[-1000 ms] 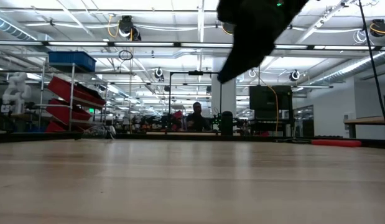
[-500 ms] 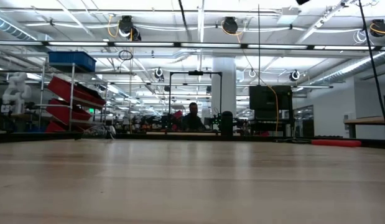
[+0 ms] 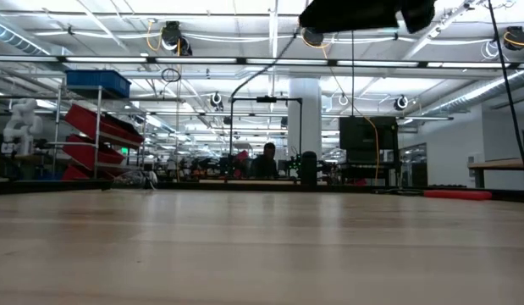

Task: Coil cords
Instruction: Coil the black wire onto the spool

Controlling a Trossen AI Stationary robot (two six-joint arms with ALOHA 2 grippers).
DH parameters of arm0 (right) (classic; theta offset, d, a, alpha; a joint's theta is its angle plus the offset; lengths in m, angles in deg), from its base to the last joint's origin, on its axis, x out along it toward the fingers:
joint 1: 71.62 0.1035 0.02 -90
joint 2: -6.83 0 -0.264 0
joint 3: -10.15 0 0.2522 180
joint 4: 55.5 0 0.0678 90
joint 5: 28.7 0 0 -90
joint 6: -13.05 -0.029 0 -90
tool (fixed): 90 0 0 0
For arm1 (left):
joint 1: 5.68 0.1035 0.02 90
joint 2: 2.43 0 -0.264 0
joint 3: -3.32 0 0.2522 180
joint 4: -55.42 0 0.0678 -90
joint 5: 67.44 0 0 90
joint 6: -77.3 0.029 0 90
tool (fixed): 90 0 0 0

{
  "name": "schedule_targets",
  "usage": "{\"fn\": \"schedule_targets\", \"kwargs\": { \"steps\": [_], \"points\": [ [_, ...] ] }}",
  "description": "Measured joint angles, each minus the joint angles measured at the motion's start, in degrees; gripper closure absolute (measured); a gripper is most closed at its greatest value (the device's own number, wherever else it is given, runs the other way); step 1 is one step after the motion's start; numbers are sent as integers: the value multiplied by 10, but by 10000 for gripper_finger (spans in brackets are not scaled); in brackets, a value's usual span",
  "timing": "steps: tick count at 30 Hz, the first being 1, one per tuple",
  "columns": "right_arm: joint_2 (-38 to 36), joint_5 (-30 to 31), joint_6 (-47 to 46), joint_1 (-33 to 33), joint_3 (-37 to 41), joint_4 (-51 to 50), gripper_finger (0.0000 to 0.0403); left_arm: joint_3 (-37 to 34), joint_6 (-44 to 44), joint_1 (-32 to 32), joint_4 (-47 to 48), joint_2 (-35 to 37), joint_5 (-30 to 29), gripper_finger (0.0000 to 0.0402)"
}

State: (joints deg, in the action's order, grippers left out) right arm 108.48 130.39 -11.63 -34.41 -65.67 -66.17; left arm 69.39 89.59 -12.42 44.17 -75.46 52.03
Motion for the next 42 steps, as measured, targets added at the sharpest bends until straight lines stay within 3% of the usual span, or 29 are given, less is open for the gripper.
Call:
{"fn": "schedule_targets", "kwargs": {
  "steps": [8, 17, 23, 36, 42],
  "points": [
    [91, 32, -2, -40, 0, 145, 266, 0, 0, 1, 2, 0, 0, 400],
    [165, 26, 50, -63, 0, 330, 272, 0, -1, 1, 4, 0, 0, 400],
    [167, 0, 77, -61, 0, 353, 272, 0, -1, 1, 13, 0, 0, 400],
    [167, 26, 105, -41, 0, 389, 273, 0, -1, 1, 16, 0, 0, 400],
    [167, -22, 78, -50, 0, 361, 273, 0, -1, 1, 16, 3, 0, 400]
  ]
}}
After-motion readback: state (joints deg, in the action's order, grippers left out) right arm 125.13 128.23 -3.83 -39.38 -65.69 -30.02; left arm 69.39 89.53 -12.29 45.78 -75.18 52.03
